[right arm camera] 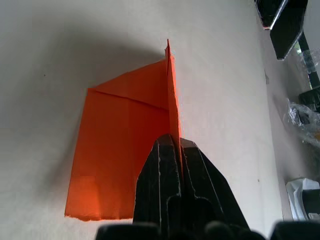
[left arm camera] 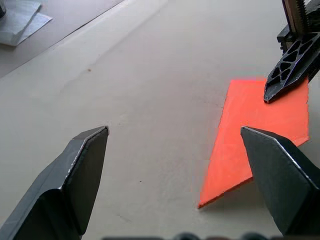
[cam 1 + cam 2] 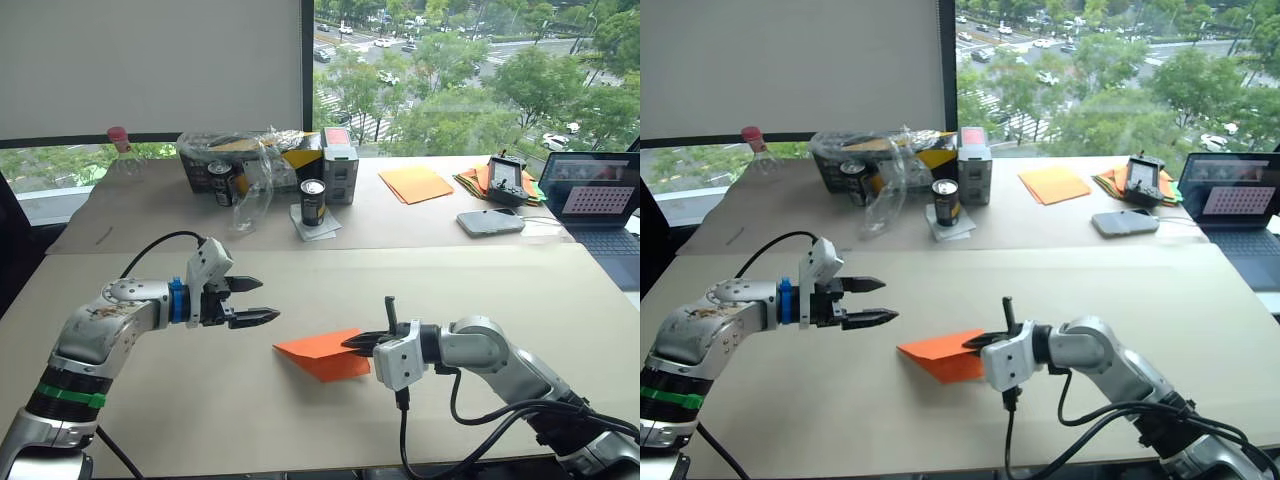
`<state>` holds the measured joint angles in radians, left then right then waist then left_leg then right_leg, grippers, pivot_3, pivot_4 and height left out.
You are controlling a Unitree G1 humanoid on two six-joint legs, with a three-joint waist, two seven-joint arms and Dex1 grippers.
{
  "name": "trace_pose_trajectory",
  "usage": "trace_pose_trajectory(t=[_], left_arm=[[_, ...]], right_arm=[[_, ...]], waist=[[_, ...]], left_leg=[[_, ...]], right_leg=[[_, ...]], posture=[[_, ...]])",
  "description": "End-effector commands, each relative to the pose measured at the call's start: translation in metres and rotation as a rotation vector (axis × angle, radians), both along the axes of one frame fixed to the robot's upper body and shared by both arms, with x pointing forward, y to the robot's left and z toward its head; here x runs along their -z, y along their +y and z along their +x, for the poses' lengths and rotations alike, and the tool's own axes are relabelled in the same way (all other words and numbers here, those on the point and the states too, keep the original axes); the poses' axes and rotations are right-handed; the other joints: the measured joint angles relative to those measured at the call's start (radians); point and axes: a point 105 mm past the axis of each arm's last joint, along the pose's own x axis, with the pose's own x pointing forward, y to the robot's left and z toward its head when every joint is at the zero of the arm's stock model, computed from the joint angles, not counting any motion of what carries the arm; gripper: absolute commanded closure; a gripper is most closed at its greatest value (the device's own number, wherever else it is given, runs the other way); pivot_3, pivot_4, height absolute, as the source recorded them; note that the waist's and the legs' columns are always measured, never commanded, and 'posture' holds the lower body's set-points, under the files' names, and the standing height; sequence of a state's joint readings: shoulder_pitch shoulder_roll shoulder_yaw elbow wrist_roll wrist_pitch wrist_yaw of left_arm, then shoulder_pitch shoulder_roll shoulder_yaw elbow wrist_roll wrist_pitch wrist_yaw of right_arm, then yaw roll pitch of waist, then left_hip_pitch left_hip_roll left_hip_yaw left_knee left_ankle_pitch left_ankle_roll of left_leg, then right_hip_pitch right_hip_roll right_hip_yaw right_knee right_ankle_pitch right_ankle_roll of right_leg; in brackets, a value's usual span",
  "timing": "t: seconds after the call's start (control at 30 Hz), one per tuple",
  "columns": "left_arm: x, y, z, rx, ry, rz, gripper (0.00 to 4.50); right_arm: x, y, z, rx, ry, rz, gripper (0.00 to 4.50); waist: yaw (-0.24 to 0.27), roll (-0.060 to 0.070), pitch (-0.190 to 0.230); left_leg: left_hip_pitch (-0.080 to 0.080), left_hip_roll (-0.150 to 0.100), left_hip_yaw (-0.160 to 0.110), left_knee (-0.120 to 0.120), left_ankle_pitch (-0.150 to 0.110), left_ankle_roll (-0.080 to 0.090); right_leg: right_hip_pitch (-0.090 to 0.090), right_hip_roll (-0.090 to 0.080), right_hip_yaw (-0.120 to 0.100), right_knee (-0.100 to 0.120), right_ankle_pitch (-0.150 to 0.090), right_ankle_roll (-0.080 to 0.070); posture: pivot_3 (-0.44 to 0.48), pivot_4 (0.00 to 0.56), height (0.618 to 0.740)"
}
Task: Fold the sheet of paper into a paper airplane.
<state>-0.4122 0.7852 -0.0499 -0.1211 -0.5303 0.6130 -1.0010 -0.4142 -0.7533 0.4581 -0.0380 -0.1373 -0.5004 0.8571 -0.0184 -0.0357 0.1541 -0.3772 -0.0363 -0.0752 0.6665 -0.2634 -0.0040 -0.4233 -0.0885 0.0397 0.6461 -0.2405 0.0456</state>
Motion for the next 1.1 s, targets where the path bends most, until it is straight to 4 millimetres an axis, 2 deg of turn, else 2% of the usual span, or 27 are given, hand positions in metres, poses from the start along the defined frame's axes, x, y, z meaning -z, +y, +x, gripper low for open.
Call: trace_pose_trajectory(t=[0.03,0.1,0.2,0.43,0.53,0.87,1.03,1.07,1.1], left_arm=[[-0.008,0.000,-0.013,0.082,0.096,-0.027,0.00],[-0.011,0.002,-0.015,0.091,0.168,-0.068,0.00],[-0.014,0.004,-0.013,0.084,0.152,-0.058,0.00],[-0.014,0.001,-0.016,0.133,0.142,-0.055,0.00],[-0.013,0.000,-0.017,0.152,0.151,-0.058,0.00],[-0.001,-0.005,-0.014,0.201,0.136,0.000,0.00],[-0.005,-0.016,0.012,0.165,0.030,-0.024,0.00],[-0.006,-0.019,0.014,0.178,0.027,-0.035,0.54],[-0.005,-0.022,0.014,0.193,0.032,-0.040,0.84]], right_arm=[[-0.007,0.003,-0.002,-0.079,-0.053,0.038,4.47],[-0.002,0.003,0.004,-0.047,-0.043,0.034,4.47],[0.001,0.000,0.014,0.054,-0.010,0.053,4.47],[0.011,0.000,0.006,0.102,0.007,0.045,4.47],[0.007,0.000,0.004,0.091,-0.025,0.053,4.47],[-0.017,-0.002,-0.008,0.040,-0.147,0.043,1.17],[-0.032,-0.017,-0.027,0.069,-0.164,0.065,1.17],[-0.034,-0.018,-0.029,0.077,-0.161,0.073,1.13],[-0.036,-0.019,-0.031,0.082,-0.160,0.077,1.13]], waist=[[0.000,0.000,0.000],[-0.002,0.000,0.000],[-0.002,0.000,0.000],[0.002,0.000,0.000],[0.002,0.000,0.000],[0.002,0.000,0.000],[0.016,0.000,0.000],[0.016,0.000,0.000],[0.014,0.000,0.000]], left_leg=[[0.000,0.000,0.000,0.000,0.000,0.000],[0.000,0.000,0.000,0.001,0.000,0.000],[0.000,0.000,0.000,0.001,0.000,0.000],[0.000,0.000,-0.001,0.002,0.000,0.000],[0.000,0.000,-0.001,0.002,0.000,0.000],[0.000,0.000,-0.001,0.002,0.000,0.000],[-0.001,0.000,-0.001,0.005,0.000,0.001],[-0.003,0.000,-0.001,0.007,-0.001,0.001],[-0.003,0.000,-0.001,0.009,-0.001,0.002]], right_leg=[[0.000,0.000,0.000,0.000,0.000,0.000],[0.000,0.001,0.000,0.001,0.000,0.000],[0.000,0.001,0.000,0.002,0.000,0.000],[0.000,0.001,0.000,0.001,0.000,0.000],[0.000,0.001,0.000,0.002,0.000,0.000],[0.000,0.002,0.000,0.002,0.000,0.000],[0.001,0.001,-0.001,0.001,0.000,0.000],[0.001,0.001,-0.001,0.002,0.000,0.000],[0.001,0.001,-0.001,0.002,0.000,0.000]], posture=[[0.000,0.150,0.740],[0.000,0.150,0.740],[0.000,0.150,0.740],[0.000,0.150,0.740],[0.000,0.150,0.740],[0.000,0.150,0.740],[0.000,0.150,0.740],[0.000,0.150,0.740],[0.000,0.150,0.740]])
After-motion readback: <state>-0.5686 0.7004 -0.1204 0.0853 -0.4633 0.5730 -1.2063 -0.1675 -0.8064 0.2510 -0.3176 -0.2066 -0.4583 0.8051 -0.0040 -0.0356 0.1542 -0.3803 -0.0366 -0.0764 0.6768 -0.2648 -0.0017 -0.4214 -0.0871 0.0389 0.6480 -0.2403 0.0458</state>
